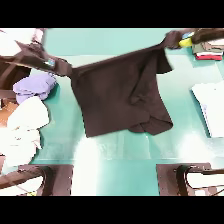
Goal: Fold the shirts.
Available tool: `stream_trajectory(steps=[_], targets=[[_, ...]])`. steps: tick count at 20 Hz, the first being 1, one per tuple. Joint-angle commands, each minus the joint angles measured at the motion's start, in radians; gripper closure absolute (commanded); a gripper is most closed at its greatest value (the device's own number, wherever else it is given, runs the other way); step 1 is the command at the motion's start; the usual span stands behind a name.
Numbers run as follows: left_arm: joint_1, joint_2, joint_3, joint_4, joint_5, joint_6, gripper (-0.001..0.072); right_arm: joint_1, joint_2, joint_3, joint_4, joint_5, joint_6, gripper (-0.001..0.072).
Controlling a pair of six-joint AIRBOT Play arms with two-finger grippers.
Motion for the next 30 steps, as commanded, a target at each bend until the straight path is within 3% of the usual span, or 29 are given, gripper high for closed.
stream_trajectory(steps=[1, 2, 3, 4, 6, 7, 8, 13, 21, 30], targets=[[0.038, -0.156, -0.029, 0.038, 0.058, -0.034, 0.0490, -0.003, -0.140, -0.005, 0.003, -0.089, 0.002, 0.0691], [0.060, -0.163, -0.028, 0.036, 0.066, -0.067, 0.0224, -0.003, -0.167, 0.024, 0.003, -0.088, 0.002, 0.0614], [0.087, -0.161, -0.020, 0.033, 0.062, -0.084, 0.0190, -0.003, -0.184, 0.053, 0.003, -0.087, 0.002, 0.0373], [0.113, -0.161, -0.001, 0.027, 0.040, -0.084, 0.0190, -0.006, -0.194, 0.085, 0.003, -0.085, 0.002, 0.0301], [0.175, -0.159, 0.047, -0.020, -0.046, -0.082, 0.0191, -0.006, -0.187, 0.133, 0.003, -0.076, 0.002, 0.0330], [0.204, -0.159, 0.061, -0.062, -0.086, -0.078, 0.0191, -0.006, -0.179, 0.152, 0.002, -0.059, 0.000, 0.0444], [0.225, -0.155, 0.060, -0.099, -0.109, -0.067, 0.0191, -0.006, -0.164, 0.160, 0.003, -0.048, 0.000, 0.0470], [0.245, -0.153, -0.055, -0.240, -0.130, 0.021, 0.0191, -0.021, -0.089, 0.151, 0.003, 0.059, -0.002, 0.0469], [0.245, -0.154, -0.521, -0.483, 0.153, 0.122, 0.0192, -0.028, 0.087, -0.056, 0.003, 0.081, -0.022, 0.0469], [0.121, -0.161, -0.543, -0.518, 0.321, 0.114, 0.0230, -0.028, 0.202, -0.230, 0.002, 0.076, -0.037, 0.0469]])
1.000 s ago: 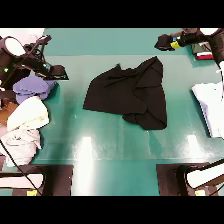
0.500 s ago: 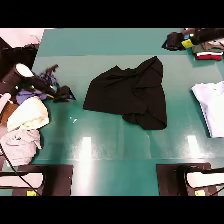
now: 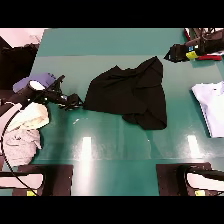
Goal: Fold the shirts.
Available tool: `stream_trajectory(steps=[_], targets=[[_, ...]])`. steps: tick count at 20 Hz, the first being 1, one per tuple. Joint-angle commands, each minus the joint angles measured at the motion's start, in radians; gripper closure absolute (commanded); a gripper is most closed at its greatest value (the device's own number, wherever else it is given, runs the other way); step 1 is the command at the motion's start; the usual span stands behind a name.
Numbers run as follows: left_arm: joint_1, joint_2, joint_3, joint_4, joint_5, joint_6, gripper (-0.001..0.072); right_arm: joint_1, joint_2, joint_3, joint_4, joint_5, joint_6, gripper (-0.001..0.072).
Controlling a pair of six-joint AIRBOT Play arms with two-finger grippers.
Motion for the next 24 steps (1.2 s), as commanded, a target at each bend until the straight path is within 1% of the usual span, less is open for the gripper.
stream_trajectory(steps=[1, 3, 6, 7, 8, 9, 13, 14, 15, 16, 17, 19, 20, 24], targets=[[-0.055, -0.016, -0.008, -0.010, 0.072, -0.023, 0.0230, 0.000, 0.041, -0.058, 0.000, -0.005, -0.002, 0.0469], [-0.061, -0.047, -0.008, -0.023, 0.051, -0.030, 0.0230, 0.000, 0.063, -0.081, -0.002, -0.015, -0.002, 0.0469], [-0.061, -0.054, -0.008, -0.068, 0.070, -0.029, 0.0234, -0.001, 0.105, -0.127, -0.011, -0.013, -0.002, 0.0469], [-0.061, -0.054, -0.008, -0.094, 0.072, -0.023, 0.0431, -0.005, 0.122, -0.153, -0.009, -0.012, -0.002, 0.0469], [-0.061, -0.054, -0.008, -0.119, 0.071, 0.005, 0.0631, -0.014, 0.142, -0.188, -0.008, -0.010, -0.002, 0.0469], [-0.061, -0.053, -0.007, -0.143, 0.063, 0.027, 0.0684, -0.030, 0.166, -0.237, -0.008, 0.000, -0.002, 0.0469], [-0.061, -0.053, 0.080, -0.093, -0.039, 0.042, 0.0686, -0.149, 0.279, -0.513, -0.006, 0.068, -0.001, 0.0467], [-0.061, -0.053, 0.114, -0.080, -0.072, 0.042, 0.0685, -0.184, 0.314, -0.602, 0.000, 0.072, -0.001, 0.0444], [-0.061, -0.052, 0.144, -0.077, -0.097, 0.042, 0.0686, -0.214, 0.345, -0.686, 0.010, 0.073, -0.001, 0.0316], [-0.061, -0.051, 0.174, -0.077, -0.114, 0.042, 0.0685, -0.239, 0.372, -0.769, 0.037, 0.077, -0.001, 0.0239], [-0.061, -0.051, 0.199, -0.077, -0.123, 0.042, 0.0685, -0.262, 0.399, -0.856, 0.065, 0.079, 0.003, 0.0240], [-0.061, -0.051, 0.236, -0.079, -0.130, 0.042, 0.0685, -0.276, 0.450, -1.014, 0.099, 0.045, 0.060, 0.0244], [-0.061, -0.051, 0.246, -0.079, -0.130, 0.042, 0.0685, -0.275, 0.474, -1.084, 0.111, 0.010, 0.079, 0.0268], [-0.061, -0.051, 0.251, -0.079, -0.140, 0.041, 0.0686, -0.223, 0.537, -1.251, 0.162, -0.150, 0.151, 0.0271]])
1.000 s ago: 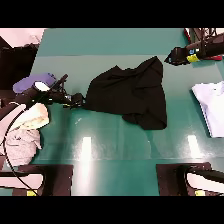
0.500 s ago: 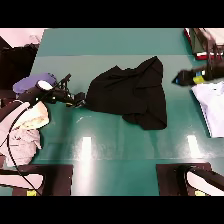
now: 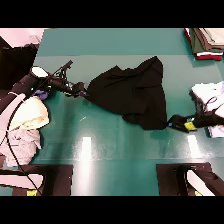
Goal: Fold the shirts.
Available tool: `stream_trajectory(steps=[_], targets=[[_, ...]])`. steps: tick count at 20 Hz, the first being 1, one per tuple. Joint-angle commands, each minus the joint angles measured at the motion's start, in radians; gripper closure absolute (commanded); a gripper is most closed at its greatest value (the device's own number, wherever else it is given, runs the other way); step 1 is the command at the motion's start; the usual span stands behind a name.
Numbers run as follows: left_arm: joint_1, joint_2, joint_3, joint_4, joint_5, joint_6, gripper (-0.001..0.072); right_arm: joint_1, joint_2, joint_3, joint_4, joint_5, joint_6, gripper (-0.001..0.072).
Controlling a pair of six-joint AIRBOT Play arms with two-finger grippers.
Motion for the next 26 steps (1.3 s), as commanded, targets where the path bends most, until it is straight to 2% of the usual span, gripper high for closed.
stream_trajectory(steps=[1, 7, 14, 15, 16, 17, 18, 19, 21, 26], targets=[[0.000, 0.001, 0.016, 0.000, -0.018, 0.001, 0.0686, 0.042, 0.050, -0.153, 0.045, -0.138, 0.082, 0.0272], [0.000, 0.001, 0.016, 0.000, -0.036, 0.001, 0.0685, 0.152, -0.042, -0.140, 0.044, -0.306, 0.183, 0.0284], [0.000, 0.001, 0.016, 0.000, -0.044, 0.001, 0.0685, 0.141, -0.135, -0.050, 0.034, -0.343, 0.192, 0.0308], [0.000, 0.001, 0.016, 0.000, -0.048, 0.001, 0.0685, 0.131, -0.143, -0.050, 0.033, -0.341, 0.191, 0.0339], [0.000, 0.001, 0.016, 0.000, -0.049, 0.001, 0.0685, 0.122, -0.153, -0.050, 0.034, -0.342, 0.191, 0.0414], [0.000, 0.001, 0.016, 0.000, -0.050, 0.001, 0.0685, 0.112, -0.159, -0.050, 0.034, -0.346, 0.191, 0.0418], [0.000, 0.001, 0.016, 0.000, -0.050, 0.001, 0.0685, 0.107, -0.158, -0.050, 0.034, -0.359, 0.191, 0.0464], [0.000, 0.000, 0.016, 0.000, -0.050, 0.001, 0.0685, 0.107, -0.154, -0.050, 0.034, -0.376, 0.190, 0.0565], [0.000, 0.001, 0.016, 0.000, -0.049, 0.002, 0.0685, 0.108, -0.129, -0.050, 0.034, -0.416, 0.177, 0.0680], [0.021, 0.035, 0.105, 0.014, -0.050, -0.003, 0.0686, 0.071, 0.014, -0.012, 0.033, -0.422, 0.169, 0.0697]])
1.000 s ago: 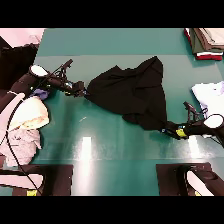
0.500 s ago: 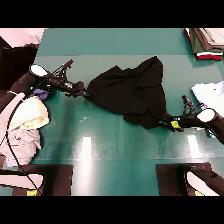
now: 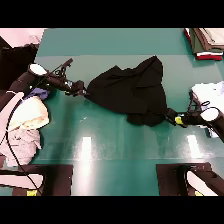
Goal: Fold the shirts.
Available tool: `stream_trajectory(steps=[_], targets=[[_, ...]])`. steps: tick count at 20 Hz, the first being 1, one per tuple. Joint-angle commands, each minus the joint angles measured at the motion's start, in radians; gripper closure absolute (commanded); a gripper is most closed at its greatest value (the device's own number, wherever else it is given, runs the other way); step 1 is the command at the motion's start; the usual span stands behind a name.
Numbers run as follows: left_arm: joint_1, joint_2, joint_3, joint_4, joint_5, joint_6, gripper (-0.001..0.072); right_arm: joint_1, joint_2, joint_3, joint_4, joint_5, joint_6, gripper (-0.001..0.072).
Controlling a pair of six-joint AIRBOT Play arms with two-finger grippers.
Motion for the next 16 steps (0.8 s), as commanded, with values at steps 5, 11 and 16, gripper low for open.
stream_trajectory(steps=[5, 11, 16], targets=[[0.104, 0.206, 0.326, 0.064, -0.016, -0.034, 0.0686, -0.101, 0.196, 0.334, 0.008, 0.066, -0.083, 0.0698], [0.163, 0.415, 0.768, 0.130, -0.002, -0.036, 0.0686, -0.195, 0.135, 0.988, 0.008, 0.214, -0.181, 0.0698], [0.163, 0.604, 0.844, 0.135, 0.108, -0.048, 0.0686, -0.305, 0.020, 1.501, 0.007, 0.431, -0.189, 0.0698]])
